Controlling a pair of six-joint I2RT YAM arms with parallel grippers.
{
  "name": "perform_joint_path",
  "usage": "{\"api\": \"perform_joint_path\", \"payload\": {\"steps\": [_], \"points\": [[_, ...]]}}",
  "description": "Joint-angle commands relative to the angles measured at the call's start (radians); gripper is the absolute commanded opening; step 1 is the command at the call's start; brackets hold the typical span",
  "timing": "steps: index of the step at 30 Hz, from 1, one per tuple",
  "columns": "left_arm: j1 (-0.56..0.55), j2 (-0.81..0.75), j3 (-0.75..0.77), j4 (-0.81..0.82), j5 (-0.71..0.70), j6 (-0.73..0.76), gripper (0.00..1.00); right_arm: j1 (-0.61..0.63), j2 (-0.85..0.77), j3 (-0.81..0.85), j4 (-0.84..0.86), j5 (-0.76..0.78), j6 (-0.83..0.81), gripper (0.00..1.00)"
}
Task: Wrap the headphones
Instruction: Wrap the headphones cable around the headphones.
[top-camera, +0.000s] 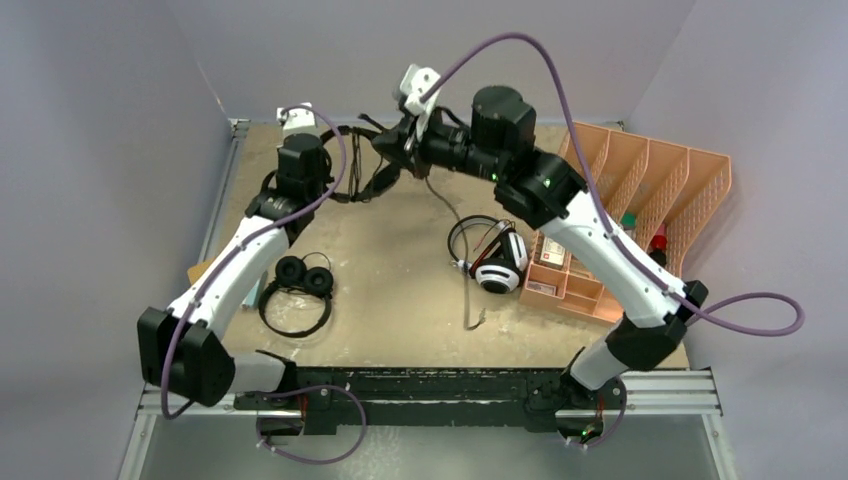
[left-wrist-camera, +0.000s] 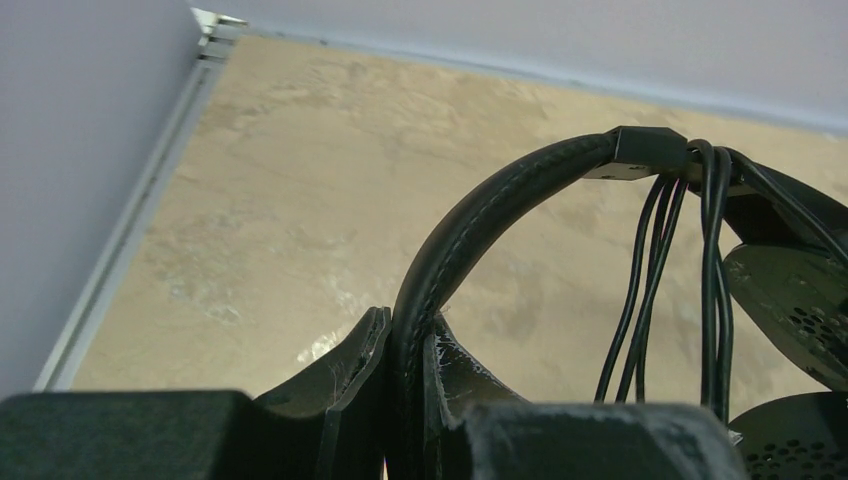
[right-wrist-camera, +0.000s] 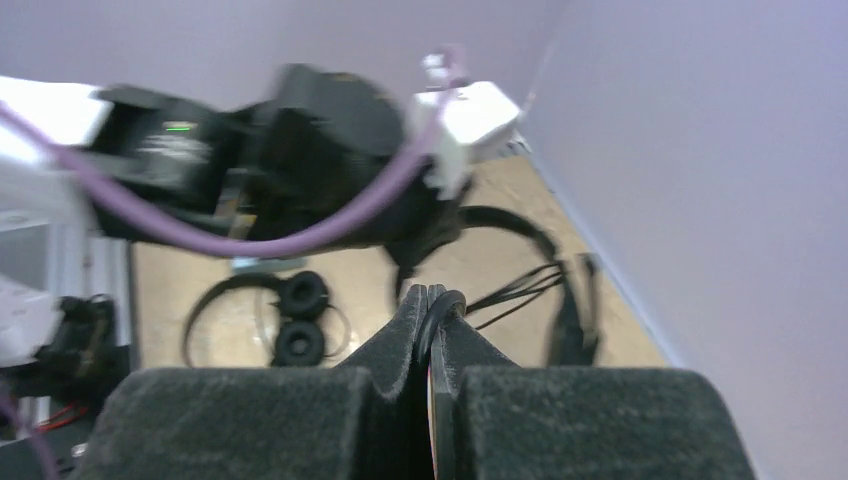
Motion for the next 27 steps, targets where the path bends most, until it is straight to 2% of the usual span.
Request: {"api": "perform_joint_path", "payload": {"steps": [1,8,10,12,14,17,23,27], "points": [[-0.024,-0.152,-0.086,0.058,0.189,0.053,0.00,-0.070,0.090,0.163,-0.049,-0.035,-0.058,0.00],[-0.041,-0.309,-0.142,-0.045,0.343,0.106,0.00,-0.172,0.246,0.369,-0.116,-0.078,-0.123,0.01],[-0.042,-0.324,-0.130,-0.067,0.324,0.092,0.00,-0.174,0.295,0.468,-0.170,-0.092,-0.114,0.00],[-0.042,-0.327,-0.121,-0.069,0.280,0.058,0.00,-0.172,0.305,0.501,-0.189,-0.171,-0.109,0.00],[-0.042,-0.310,-0.093,-0.083,0.222,-0.025,0.00,-0.156,0.265,0.437,-0.149,-0.215,-0.103,0.00],[-0.040,-0.274,-0.026,-0.141,0.045,-0.211,0.00,-0.122,0.191,0.336,-0.125,-0.224,-0.111,0.00],[-0.038,-0.167,0.054,-0.119,-0.149,-0.338,0.00,-0.080,0.022,0.118,-0.065,-0.370,-0.059,0.00],[0.001,-0.074,0.111,-0.116,-0.123,-0.465,0.00,-0.045,-0.062,-0.024,0.075,-0.522,0.064,0.00]]}}
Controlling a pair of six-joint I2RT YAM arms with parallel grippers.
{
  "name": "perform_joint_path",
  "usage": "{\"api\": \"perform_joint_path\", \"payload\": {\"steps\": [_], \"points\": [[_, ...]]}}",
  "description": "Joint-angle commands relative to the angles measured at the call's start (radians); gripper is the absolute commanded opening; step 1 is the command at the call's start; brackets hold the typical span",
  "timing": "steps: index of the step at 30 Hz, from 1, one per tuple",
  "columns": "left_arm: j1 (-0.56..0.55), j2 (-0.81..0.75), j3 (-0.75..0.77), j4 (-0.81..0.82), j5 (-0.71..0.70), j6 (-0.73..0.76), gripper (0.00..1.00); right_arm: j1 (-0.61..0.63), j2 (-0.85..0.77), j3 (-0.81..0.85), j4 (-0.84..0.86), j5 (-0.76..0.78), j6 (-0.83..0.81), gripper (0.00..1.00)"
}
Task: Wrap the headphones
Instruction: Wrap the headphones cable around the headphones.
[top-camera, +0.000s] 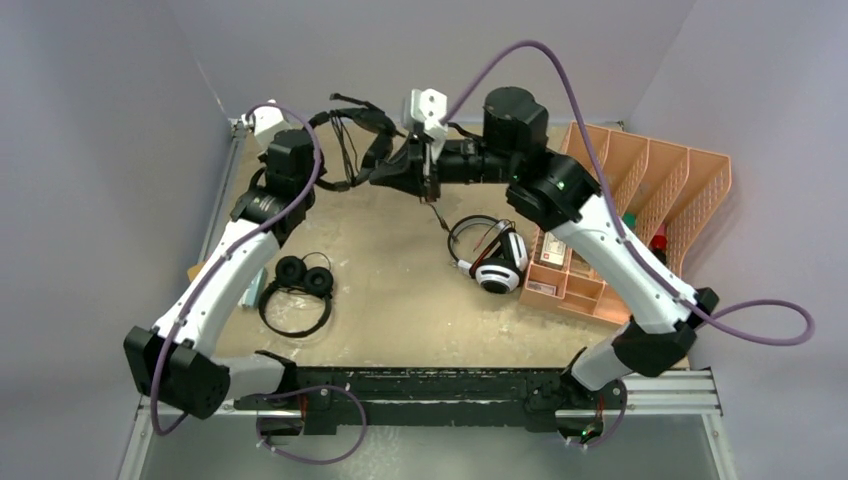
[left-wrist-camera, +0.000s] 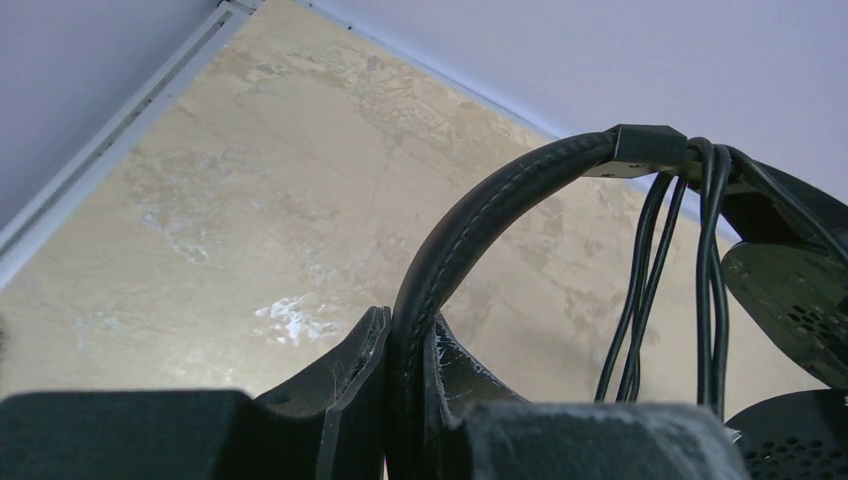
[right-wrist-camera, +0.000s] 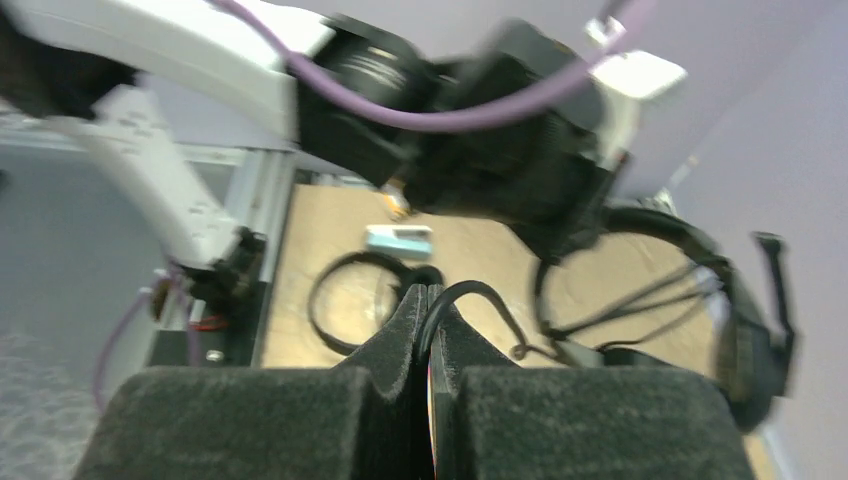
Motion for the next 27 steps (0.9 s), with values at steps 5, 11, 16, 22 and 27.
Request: {"api": "perform_joint_path", "payload": {"steps": [5,11,16,22,27], "points": [[0.083,0.153,0.159,0.077,-0.001,-0.288,0.00,0.119,-0.180,-0.280,0.348,-0.187,0.222,0.00],[0.136,0.216,0.237,0.066,0.047,-0.350,0.00,0.165,-0.185,-0.419,0.463,-0.240,0.324,0.00],[0.198,0.217,0.259,0.050,0.094,-0.367,0.00,0.184,-0.195,-0.554,0.664,-0.256,0.453,0.00],[0.239,0.216,0.297,0.040,0.117,-0.369,0.00,0.206,-0.172,-0.625,0.743,-0.276,0.506,0.00],[0.249,0.252,0.371,0.048,0.099,-0.346,0.00,0.224,-0.145,-0.630,0.781,-0.261,0.540,0.00]]}}
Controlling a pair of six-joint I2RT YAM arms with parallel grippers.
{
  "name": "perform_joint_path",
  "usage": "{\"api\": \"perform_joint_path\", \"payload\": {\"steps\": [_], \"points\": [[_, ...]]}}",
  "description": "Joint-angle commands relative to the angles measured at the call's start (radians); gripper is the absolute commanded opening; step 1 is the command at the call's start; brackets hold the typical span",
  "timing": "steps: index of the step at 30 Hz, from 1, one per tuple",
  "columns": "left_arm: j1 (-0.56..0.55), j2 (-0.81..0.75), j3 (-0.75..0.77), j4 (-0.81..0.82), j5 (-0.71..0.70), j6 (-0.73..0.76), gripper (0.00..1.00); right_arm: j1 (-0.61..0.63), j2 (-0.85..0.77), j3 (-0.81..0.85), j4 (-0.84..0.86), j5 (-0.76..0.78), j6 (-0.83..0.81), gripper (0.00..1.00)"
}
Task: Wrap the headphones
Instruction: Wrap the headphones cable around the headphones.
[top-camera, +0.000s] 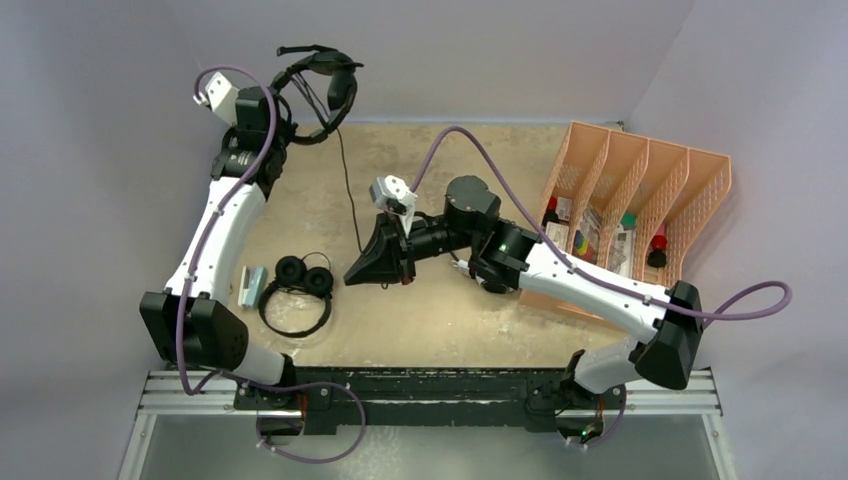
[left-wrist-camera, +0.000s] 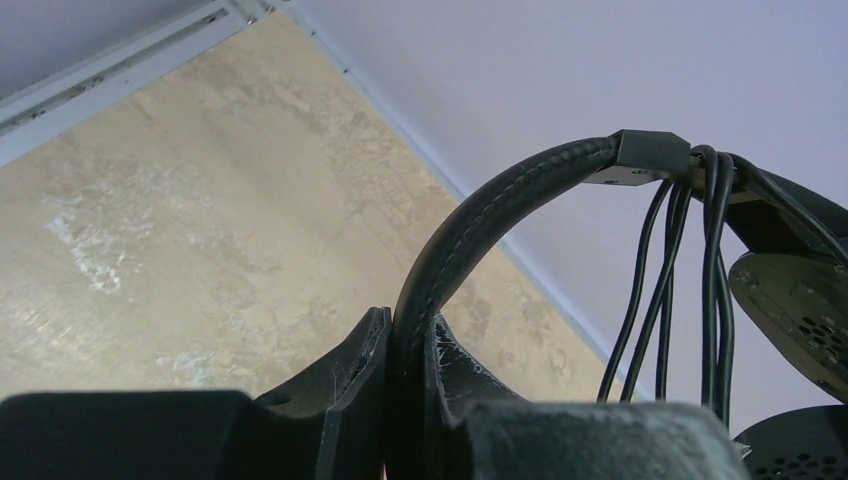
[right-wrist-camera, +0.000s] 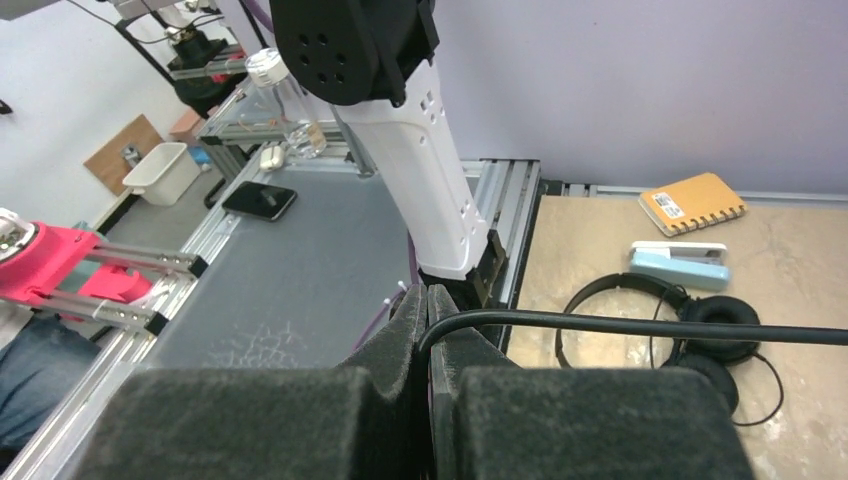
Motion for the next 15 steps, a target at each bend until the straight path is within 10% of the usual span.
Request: {"api": "perform_joint_path", "payload": {"steps": [1,15], "points": [[0.021,0.019,0.100,0.102,-0.026,-0.028,0.00,0.029,0.009,0.046,0.093,-0.035,0.025,0.00],[0.051,0.174,0.293,0.109,0.073,-0.166,0.00,0.046,0.098,0.034,0.115,-0.060,0.040,0.00]]}}
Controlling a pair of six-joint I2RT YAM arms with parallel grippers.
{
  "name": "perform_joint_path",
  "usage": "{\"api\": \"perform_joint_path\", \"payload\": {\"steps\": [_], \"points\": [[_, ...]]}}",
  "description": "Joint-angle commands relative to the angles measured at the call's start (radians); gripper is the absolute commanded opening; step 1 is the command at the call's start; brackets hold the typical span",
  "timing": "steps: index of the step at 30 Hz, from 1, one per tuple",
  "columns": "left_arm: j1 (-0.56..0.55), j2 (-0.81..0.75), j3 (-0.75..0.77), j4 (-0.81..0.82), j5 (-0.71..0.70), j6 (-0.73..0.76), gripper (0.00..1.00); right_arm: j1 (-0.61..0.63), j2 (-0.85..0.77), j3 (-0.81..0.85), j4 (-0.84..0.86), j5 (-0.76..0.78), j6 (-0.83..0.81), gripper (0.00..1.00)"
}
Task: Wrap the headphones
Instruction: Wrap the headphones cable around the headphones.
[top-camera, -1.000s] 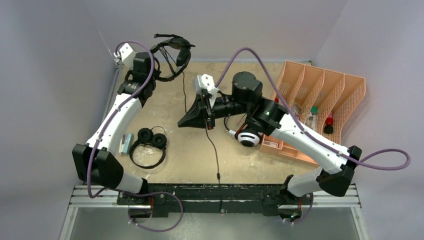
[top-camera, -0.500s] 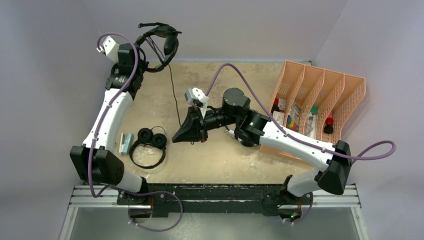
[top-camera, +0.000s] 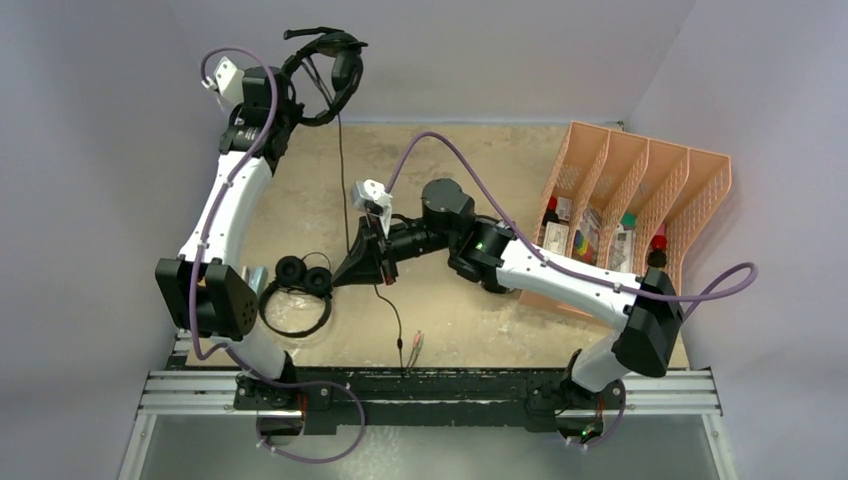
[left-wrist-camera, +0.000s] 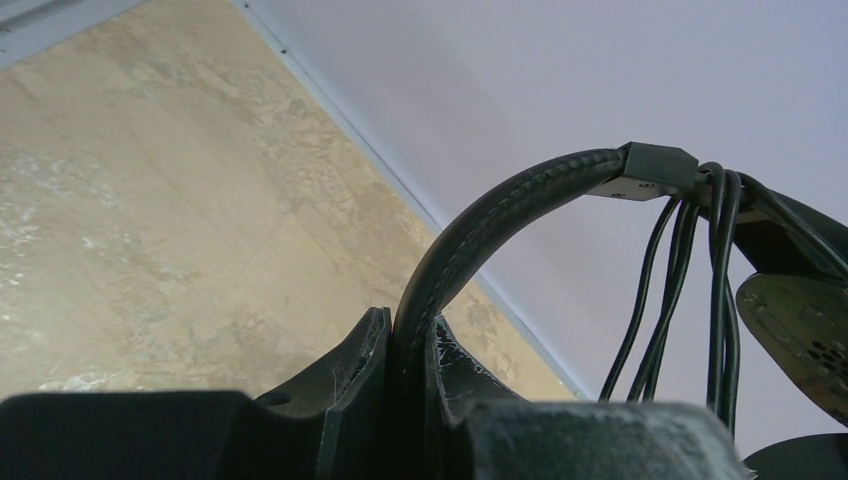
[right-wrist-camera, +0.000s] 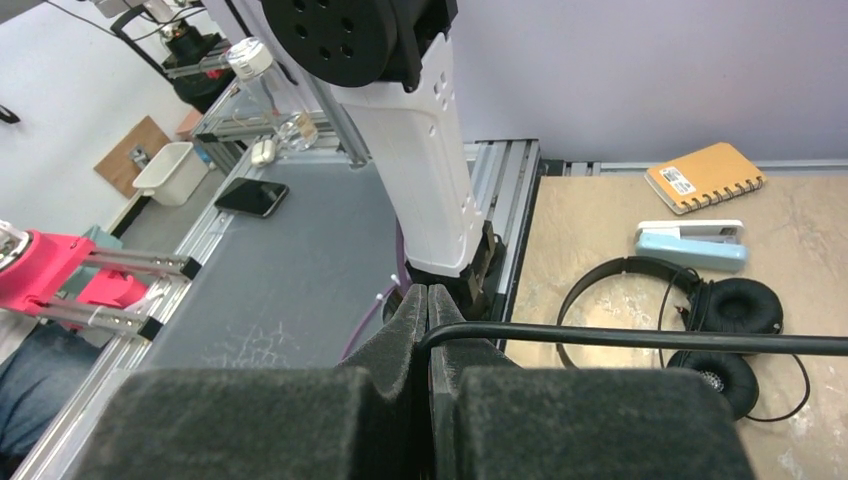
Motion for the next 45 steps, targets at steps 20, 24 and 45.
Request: {"api": "perform_joint_path", "payload": {"steps": [20,24,45], "points": [[0.020,0.039,0.001,0.177,-0.058,0.112,0.00,0.071,0.044,0.242,-0.234,0.000,-0.164,0.00],[-0.061,-0.068,-0.241,0.304,-0.163,0.283,0.00,0.071,0.066,0.480,-0.534,0.070,-0.353,0.00],[-0.256,-0.525,-0.734,0.289,0.087,0.572,0.00,-0.152,0.142,1.019,-0.970,0.213,-0.600,0.00]]}}
